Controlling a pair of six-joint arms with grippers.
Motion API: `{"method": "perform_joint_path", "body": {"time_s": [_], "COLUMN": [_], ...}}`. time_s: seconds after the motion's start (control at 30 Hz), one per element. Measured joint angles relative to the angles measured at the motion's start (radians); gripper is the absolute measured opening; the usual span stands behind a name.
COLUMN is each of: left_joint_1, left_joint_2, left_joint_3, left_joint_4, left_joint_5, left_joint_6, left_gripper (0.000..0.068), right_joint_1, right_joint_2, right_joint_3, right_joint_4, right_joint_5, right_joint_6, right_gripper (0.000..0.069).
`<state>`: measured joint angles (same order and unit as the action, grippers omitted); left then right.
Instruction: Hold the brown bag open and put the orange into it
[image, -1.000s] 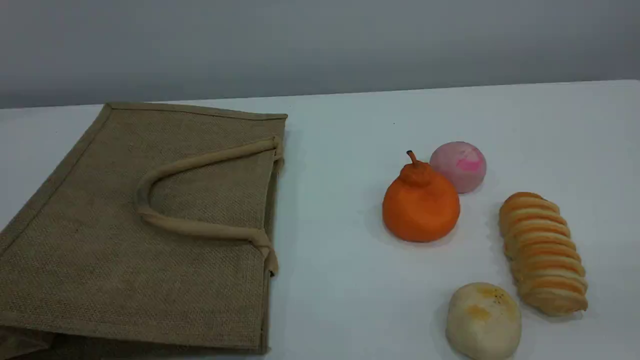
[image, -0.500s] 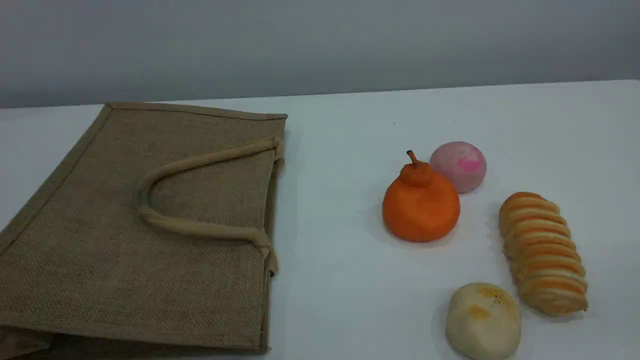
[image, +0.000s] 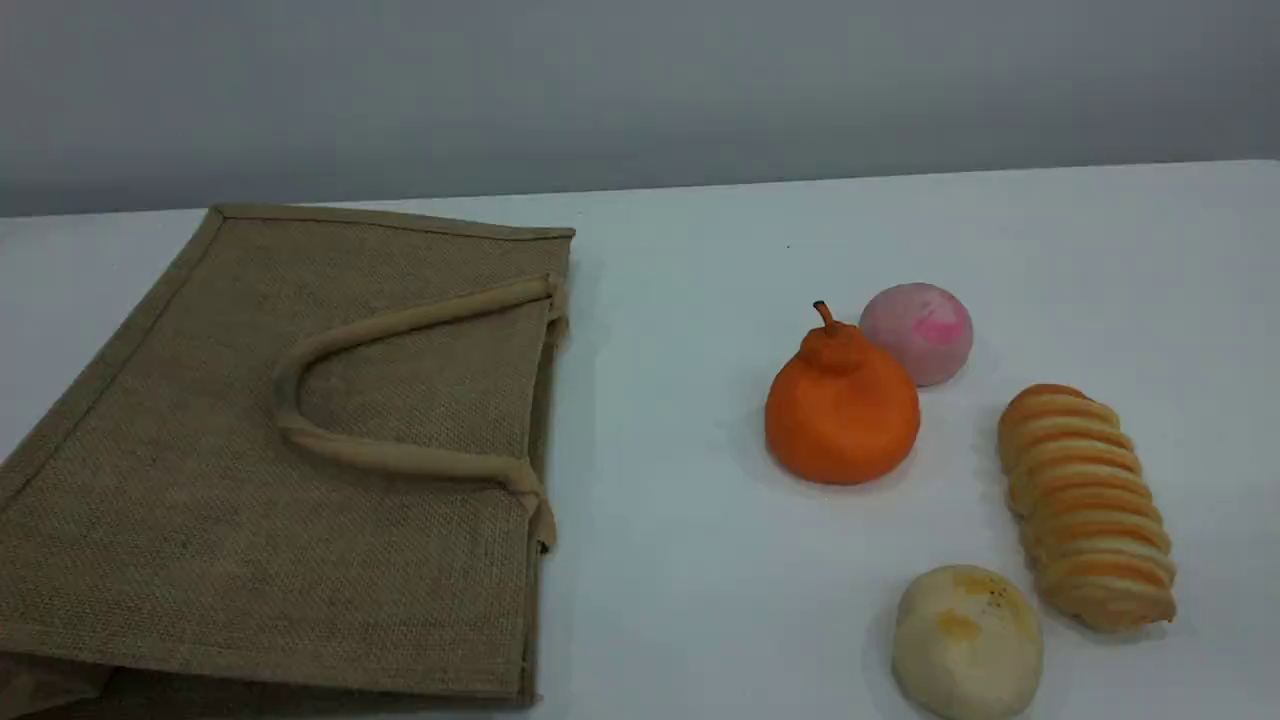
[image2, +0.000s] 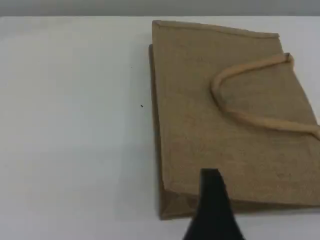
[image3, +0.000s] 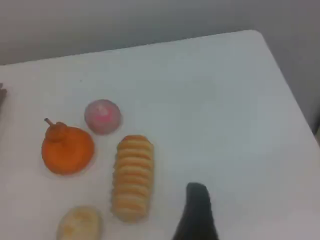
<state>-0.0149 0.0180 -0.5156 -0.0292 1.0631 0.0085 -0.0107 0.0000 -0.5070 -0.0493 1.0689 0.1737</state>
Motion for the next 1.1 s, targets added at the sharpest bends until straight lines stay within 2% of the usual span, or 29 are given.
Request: {"method": "perform_joint_path", "body": {"time_s": [0.1,0.23,0.5,0.87,1.1], "left_joint_1": [0.0,0.0,0.001,0.001,0.001], "left_joint_2": [0.06,0.202,0.585,1.059,1.283], "left_joint_3": [-0.021,-0.055,-0.137,-0.188,-0.226], "left_joint_4": [0.0,0.001,0.001,-0.001,-0.002], "left_joint_5": [-0.026,-0.101,-0.237,-0.453,-0.57], "left_joint_6": [-0.008,-0.025,-0.048,-0.072,-0.102], "left_gripper": [0.0451,0.0451,0.0451,0.0451,0.0451], "right_joint_1": [0.0,0.0,0.0,0.0,0.001], "right_joint_2": [0.018,0.13,0.421,0.823,1.047], "right_joint_3": [-0.012,-0.036,-0.041,-0.043,-0.094], "right_joint_4": [0.0,0.022,0.225,0.308,0.404], "right_joint_5": [-0.014,-0.089,-0.322,-0.613,-0.703], "right_joint_6": [-0.01,-0.033,-0.183,-0.187,-0.266], "right_gripper": [0.0491,0.0491,0.0491,0.0491,0.0491]}}
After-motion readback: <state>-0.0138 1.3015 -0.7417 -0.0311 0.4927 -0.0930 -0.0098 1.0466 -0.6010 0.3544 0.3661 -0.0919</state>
